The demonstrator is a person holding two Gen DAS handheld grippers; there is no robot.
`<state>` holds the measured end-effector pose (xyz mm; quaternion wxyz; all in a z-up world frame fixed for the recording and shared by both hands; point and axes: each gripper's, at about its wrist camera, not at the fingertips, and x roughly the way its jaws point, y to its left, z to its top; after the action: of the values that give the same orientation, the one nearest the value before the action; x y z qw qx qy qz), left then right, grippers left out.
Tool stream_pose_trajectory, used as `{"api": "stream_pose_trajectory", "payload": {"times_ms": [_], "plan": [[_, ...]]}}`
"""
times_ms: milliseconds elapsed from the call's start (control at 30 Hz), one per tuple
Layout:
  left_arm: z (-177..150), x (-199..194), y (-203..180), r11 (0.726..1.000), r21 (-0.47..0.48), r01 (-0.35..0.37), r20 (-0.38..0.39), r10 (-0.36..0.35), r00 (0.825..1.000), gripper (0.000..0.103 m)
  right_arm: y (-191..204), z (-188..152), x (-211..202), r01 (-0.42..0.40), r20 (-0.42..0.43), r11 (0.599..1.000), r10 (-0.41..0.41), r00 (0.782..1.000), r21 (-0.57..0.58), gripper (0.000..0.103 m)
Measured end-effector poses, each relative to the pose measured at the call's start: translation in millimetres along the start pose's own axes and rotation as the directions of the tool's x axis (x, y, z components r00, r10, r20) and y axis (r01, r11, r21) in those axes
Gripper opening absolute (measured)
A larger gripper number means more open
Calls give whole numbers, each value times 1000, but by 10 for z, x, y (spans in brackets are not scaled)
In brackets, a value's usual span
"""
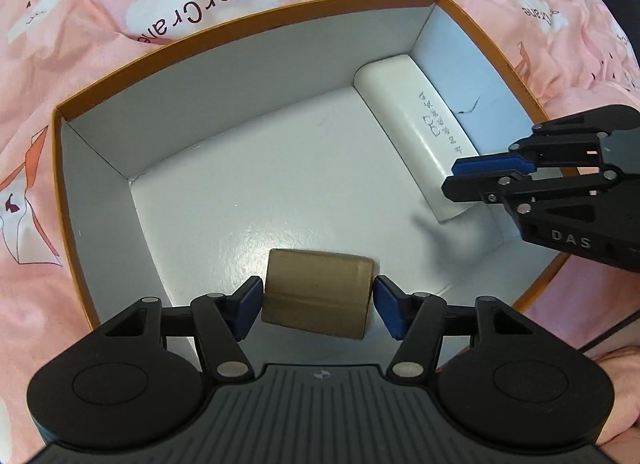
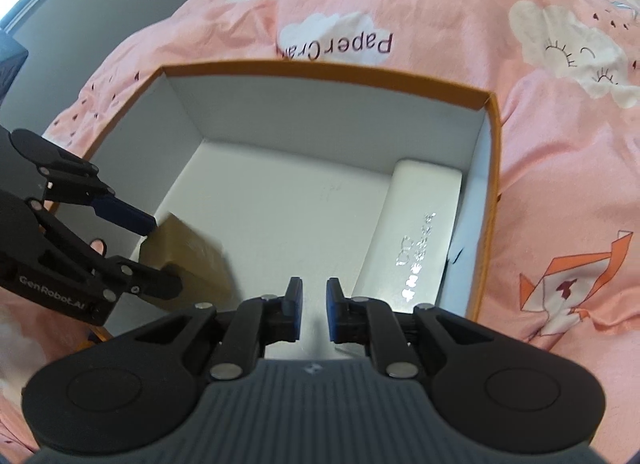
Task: Organize objects
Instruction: 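Lower the gold box into the shoebox beside the white case and release with left tool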
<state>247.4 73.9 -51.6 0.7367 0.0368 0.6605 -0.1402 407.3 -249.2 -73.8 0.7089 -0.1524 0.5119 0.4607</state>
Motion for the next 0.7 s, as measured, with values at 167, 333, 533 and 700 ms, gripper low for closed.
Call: {"api": "stream_pose_trajectory", "payload": {"times_ms": [167,333,533,700], "plan": [[217,190,-123,995,-42,93,1,-93,996,69,-41,19,-149,11,50,1000,-12,999,17,16],[283,248,-288,988,-18,156,-17,-156,988,68,-172,13,-358,35,111,998,-40,993,47,16],[440,327,-395,982,-1,189,-39,-188,981,68,-295,9,-433,54,148,996,-63,987,65,19],[524,430,-351,958,-91,272,-61,-278,958,68,-305,20,-353,63,151,996,-73,986,68,19]]}}
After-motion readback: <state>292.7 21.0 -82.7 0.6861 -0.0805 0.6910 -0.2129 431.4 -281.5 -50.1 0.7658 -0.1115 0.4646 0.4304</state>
